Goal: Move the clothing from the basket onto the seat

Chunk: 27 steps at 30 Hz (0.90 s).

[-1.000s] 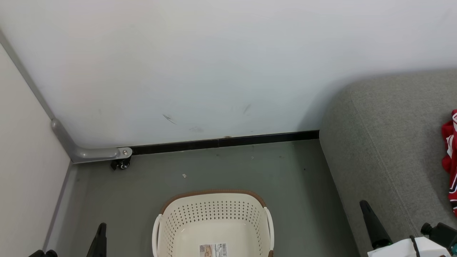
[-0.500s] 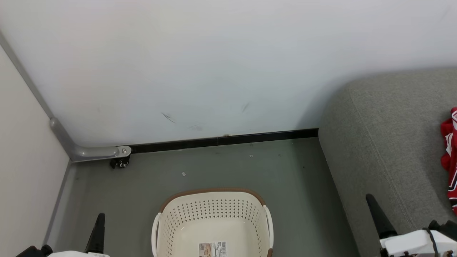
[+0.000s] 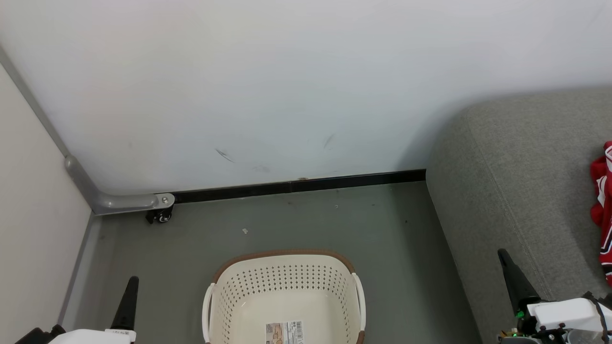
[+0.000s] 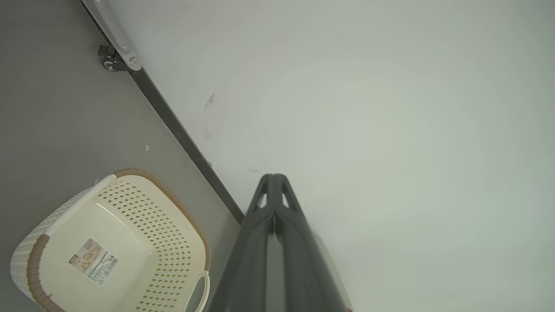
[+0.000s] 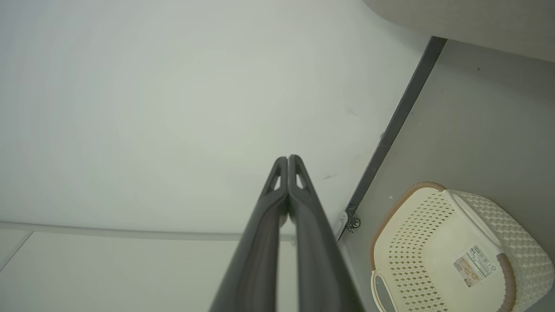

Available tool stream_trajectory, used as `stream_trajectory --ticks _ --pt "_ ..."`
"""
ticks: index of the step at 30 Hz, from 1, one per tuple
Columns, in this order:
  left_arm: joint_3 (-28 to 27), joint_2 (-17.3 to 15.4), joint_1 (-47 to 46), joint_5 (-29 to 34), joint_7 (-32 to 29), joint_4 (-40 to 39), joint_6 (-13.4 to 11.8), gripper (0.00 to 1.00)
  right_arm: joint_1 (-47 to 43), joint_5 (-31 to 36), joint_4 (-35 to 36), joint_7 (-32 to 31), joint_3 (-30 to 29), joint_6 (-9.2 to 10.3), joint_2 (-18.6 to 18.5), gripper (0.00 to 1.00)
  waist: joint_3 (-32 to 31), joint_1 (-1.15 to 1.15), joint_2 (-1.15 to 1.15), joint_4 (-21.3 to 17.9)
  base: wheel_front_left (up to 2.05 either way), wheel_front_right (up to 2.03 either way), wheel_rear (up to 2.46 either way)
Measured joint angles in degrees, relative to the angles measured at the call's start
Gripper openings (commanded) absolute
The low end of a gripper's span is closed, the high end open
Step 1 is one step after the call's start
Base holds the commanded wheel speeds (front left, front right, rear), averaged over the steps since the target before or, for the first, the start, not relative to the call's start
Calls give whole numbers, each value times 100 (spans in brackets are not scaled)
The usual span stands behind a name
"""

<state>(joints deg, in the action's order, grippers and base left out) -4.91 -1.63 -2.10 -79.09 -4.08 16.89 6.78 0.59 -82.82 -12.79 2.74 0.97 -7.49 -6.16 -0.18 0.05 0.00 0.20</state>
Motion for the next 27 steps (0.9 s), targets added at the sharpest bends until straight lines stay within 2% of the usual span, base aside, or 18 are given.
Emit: stream_trajectory --ticks 17,27 --pt "-32 -13 -151 -1205 -292 -24 2 0 136 -1494 -109 -257 -65 0 -108 0 33 -1 0 -17 0 0 0" --pt "-31 -14 -213 -1227 -291 -53 37 0 233 -1543 -130 -258 -76 0 -110 0 34 -2 0 -18 0 0 0"
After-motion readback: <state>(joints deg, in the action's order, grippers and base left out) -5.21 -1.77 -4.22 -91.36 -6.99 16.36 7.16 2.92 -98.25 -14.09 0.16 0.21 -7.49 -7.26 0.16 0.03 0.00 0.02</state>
